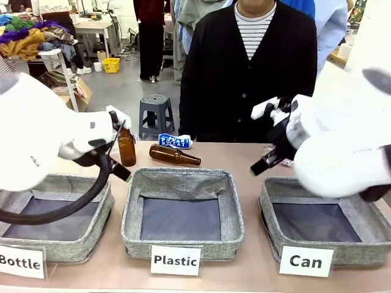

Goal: Sort the can waste into the basket.
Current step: Pick up the can waste from the table and place it in the right Fabric basket.

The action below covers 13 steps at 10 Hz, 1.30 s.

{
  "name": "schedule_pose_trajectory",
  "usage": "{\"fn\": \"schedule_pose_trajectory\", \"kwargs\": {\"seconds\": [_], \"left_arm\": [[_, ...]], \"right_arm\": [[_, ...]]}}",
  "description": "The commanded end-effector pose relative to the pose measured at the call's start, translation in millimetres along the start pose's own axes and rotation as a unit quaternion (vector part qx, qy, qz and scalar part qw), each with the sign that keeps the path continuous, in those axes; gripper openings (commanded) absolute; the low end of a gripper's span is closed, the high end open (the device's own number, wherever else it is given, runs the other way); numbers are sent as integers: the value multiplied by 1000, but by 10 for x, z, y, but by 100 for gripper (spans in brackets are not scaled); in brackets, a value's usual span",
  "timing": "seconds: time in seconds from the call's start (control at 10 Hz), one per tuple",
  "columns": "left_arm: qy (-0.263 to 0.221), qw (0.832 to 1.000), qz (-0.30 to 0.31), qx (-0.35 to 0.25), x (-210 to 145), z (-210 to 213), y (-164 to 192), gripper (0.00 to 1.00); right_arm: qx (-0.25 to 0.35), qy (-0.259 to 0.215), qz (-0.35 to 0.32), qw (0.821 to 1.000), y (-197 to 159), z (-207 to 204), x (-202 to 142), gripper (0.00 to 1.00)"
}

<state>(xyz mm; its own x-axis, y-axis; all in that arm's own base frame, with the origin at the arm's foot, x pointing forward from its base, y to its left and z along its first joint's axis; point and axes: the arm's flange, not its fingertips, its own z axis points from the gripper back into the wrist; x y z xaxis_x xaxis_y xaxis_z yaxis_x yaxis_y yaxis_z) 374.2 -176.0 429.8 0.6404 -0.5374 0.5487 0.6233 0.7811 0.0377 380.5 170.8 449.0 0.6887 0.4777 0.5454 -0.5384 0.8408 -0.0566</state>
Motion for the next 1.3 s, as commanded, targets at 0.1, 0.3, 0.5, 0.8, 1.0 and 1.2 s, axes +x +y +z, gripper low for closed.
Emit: {"fn": "schedule_pose_trajectory", "kwargs": {"seconds": [0.1, 0.3, 0.5, 0.8, 1.0, 1.2], "left_arm": [[-9, 993, 6, -116, -247, 1061, -37, 100], [-66, 964, 2, -257, -662, 1664, 484, 100], [-151, 934, 89, -311, -1170, 1882, 1212, 100], [-276, 859, 260, -343, -2035, 1867, 2135, 100], [-341, 817, 333, -324, -2392, 1798, 2139, 100], [-389, 779, 377, -317, -2324, 1668, 2008, 100]], "right_arm": [[143, -59, -88, 984, -122, 1005, -93, 100], [245, -142, -160, 946, -529, 1545, -593, 100], [267, -222, -256, 902, -1054, 1802, -1218, 100], [268, -273, -409, 828, -1810, 1755, -2144, 100], [267, -276, -474, 792, -2127, 1542, -2608, 100], [262, -255, -497, 787, -2208, 1341, -2660, 100]]}}
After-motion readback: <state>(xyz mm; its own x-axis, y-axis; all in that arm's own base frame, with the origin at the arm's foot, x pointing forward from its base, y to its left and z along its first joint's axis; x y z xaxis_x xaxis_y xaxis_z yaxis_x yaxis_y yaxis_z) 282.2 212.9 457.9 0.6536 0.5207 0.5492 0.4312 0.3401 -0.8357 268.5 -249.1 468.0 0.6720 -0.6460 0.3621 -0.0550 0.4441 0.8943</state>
